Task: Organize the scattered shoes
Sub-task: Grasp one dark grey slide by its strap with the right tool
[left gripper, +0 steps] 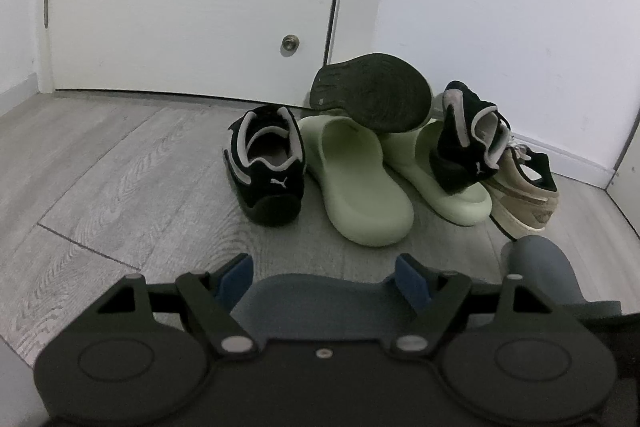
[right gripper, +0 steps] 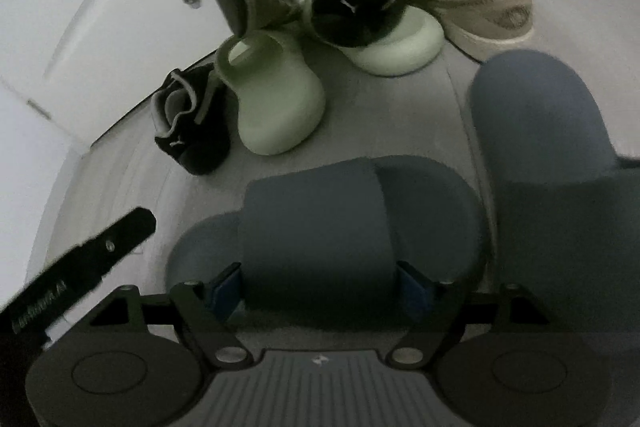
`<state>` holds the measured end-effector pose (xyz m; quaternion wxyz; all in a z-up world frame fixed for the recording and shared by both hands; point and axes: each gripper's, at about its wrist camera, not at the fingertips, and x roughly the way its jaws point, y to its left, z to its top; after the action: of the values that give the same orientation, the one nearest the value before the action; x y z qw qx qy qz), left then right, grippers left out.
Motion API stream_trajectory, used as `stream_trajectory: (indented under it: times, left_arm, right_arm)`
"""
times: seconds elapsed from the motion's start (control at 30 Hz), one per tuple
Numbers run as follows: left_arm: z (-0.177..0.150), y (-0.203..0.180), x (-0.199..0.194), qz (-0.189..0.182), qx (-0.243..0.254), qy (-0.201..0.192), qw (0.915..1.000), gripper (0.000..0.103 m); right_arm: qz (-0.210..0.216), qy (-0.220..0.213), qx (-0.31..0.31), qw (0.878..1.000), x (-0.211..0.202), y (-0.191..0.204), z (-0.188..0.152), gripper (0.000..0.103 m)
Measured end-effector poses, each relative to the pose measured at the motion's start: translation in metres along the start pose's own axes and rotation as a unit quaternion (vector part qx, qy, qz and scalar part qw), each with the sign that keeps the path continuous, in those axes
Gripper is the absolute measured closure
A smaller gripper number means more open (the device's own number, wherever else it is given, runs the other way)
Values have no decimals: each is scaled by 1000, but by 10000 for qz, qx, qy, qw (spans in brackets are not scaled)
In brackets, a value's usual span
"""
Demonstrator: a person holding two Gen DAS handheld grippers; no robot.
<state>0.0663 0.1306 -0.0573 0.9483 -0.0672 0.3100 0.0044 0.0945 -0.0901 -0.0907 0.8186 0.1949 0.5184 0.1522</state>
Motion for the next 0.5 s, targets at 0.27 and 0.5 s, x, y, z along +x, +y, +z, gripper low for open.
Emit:
stream_trajectory:
  times: [0.27, 0.5]
  left_arm:
    - [0, 3, 3, -11, -102, 76, 9999, 24]
    - [0, 3, 3, -12, -63, 68, 10000, 24]
  right_arm:
    - [244, -19, -938, 9953, -21, -22, 3, 12]
    - [502, -169, -1811, 9820, -31, -25, -4, 29]
